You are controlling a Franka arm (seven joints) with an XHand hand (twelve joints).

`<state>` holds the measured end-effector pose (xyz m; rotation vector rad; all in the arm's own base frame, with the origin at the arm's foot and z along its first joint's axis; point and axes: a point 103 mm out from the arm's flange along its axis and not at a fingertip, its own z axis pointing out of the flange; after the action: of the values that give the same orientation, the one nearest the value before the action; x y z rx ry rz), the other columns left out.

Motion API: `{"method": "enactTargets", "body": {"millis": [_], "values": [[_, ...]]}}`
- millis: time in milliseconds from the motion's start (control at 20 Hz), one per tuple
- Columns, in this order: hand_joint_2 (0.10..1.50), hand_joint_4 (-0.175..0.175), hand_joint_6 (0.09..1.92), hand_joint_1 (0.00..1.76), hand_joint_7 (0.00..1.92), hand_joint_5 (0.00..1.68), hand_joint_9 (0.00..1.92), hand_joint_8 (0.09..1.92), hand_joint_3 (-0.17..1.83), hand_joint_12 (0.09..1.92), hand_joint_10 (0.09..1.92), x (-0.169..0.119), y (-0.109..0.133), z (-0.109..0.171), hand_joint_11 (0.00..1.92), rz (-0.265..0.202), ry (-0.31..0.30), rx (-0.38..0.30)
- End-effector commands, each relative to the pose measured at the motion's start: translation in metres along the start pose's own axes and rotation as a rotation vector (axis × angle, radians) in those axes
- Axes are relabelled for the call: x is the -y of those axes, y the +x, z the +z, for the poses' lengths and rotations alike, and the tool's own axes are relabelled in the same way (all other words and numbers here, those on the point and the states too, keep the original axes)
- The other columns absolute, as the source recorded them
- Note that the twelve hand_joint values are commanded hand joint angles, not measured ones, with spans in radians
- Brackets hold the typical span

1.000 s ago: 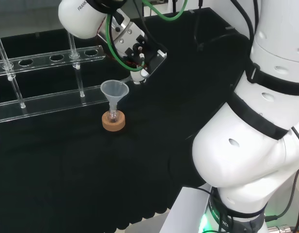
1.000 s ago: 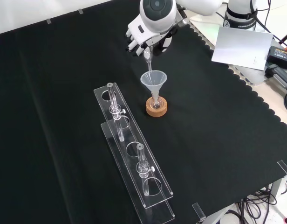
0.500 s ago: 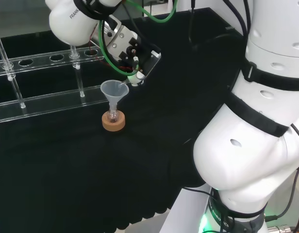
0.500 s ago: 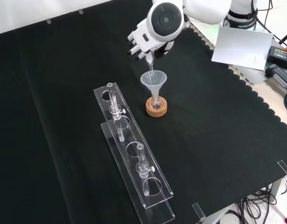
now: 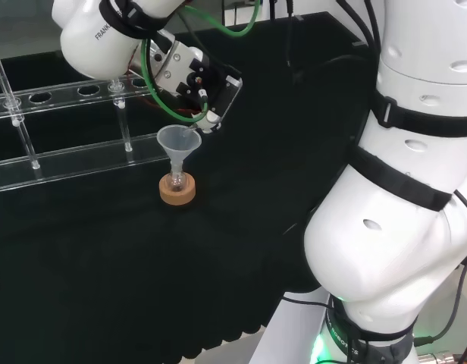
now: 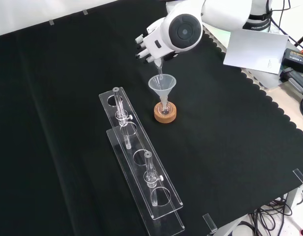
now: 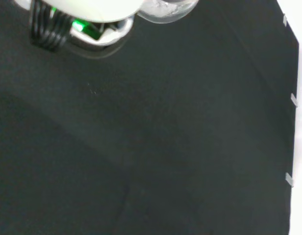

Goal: Pour all the NaCl from the weighing funnel into the round-bottom flask.

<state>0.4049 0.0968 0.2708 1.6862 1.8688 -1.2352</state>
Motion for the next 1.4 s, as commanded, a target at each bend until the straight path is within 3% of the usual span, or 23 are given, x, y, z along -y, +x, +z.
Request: {"method": "enactTargets", "body": {"millis": [50,800,1400], "values": [[0.67,0.175,0.50,1.14,0.67,1.35,1.16,0.66,0.57,0.93,0.20,0.002,0.002,-0.004,0.97,0.004,-0.001,0.034],[0.67,0.175,0.50,1.14,0.67,1.35,1.16,0.66,0.57,0.92,0.19,0.002,0.016,-0.019,0.98,0.025,0.031,0.167],[0.66,0.175,0.51,1.14,0.66,1.35,1.15,0.67,0.59,0.89,0.17,0.002,0.018,-0.026,1.02,0.030,0.050,0.231]]}}
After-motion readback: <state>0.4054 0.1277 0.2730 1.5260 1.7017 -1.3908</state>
